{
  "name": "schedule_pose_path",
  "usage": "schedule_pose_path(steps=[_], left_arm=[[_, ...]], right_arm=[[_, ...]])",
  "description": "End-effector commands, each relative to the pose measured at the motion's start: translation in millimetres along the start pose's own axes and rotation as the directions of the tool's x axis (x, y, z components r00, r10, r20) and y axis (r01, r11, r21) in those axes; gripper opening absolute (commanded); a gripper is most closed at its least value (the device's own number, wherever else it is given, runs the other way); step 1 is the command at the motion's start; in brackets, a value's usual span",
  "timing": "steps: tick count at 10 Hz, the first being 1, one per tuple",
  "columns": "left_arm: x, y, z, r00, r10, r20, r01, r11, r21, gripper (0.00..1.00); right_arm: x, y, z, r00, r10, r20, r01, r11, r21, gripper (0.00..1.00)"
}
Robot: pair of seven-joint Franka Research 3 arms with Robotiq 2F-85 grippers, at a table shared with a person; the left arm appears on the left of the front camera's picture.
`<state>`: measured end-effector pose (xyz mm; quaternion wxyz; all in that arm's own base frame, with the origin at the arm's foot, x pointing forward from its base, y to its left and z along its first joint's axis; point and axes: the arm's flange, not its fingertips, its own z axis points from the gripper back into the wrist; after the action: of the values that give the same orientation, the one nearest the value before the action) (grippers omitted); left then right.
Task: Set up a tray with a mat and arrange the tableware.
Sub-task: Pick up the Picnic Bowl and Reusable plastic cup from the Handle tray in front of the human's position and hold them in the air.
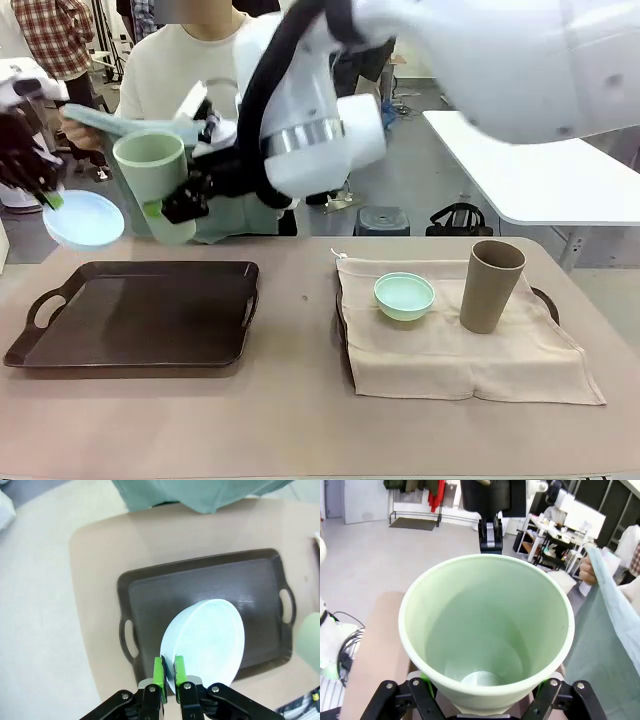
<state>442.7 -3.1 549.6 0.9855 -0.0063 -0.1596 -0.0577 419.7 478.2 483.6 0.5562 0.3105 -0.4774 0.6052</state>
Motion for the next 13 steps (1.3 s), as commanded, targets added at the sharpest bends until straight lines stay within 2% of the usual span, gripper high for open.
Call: schedule_pose_path(steps=[1, 2, 4, 5, 6, 7, 8, 13], left_arm=[[0, -5, 7, 0.999, 0.052, 0.011, -0.052, 0.998, -0.019, 0.11], [0, -6, 24, 0.998, 0.055, 0.027, -0.055, 0.998, -0.008, 0.11], [1, -8, 32, 0.997, 0.073, 0.032, -0.072, 0.997, -0.034, 0.11], [2, -6, 32, 0.996, 0.082, 0.017, -0.082, 0.996, -0.028, 0.00], [3, -5, 28, 0.997, 0.082, -0.010, -0.082, 0.997, -0.015, 0.00], [-3, -3, 25, 0.997, 0.066, -0.044, -0.067, 0.997, -0.029, 0.00], [-1, -3, 27, 0.998, 0.048, 0.028, -0.048, 0.999, -0.023, 0.00], [-1, -3, 27, 0.998, 0.048, 0.028, -0.048, 0.999, -0.023, 0.00]], right_arm=[[10, 13, 22, 0.999, -0.020, -0.027, 0.020, 0.999, -0.025, 0.30], [20, 17, 22, 0.999, -0.033, -0.033, 0.033, 0.999, -0.008, 0.30], [16, 14, 20, 0.997, -0.071, -0.039, 0.071, 0.997, 0.001, 0.30], [12, 12, 19, 0.995, -0.092, -0.035, 0.092, 0.996, 0.004, 0.30], [19, 19, 24, 0.999, -0.034, -0.015, 0.033, 0.999, -0.011, 0.30], [19, 19, 24, 0.999, -0.034, -0.015, 0.033, 0.999, -0.011, 0.30], [19, 19, 24, 0.999, -0.034, -0.015, 0.033, 0.999, -0.011, 0.30], [19, 19, 24, 0.999, -0.034, -0.015, 0.033, 0.999, -0.011, 0.30]])
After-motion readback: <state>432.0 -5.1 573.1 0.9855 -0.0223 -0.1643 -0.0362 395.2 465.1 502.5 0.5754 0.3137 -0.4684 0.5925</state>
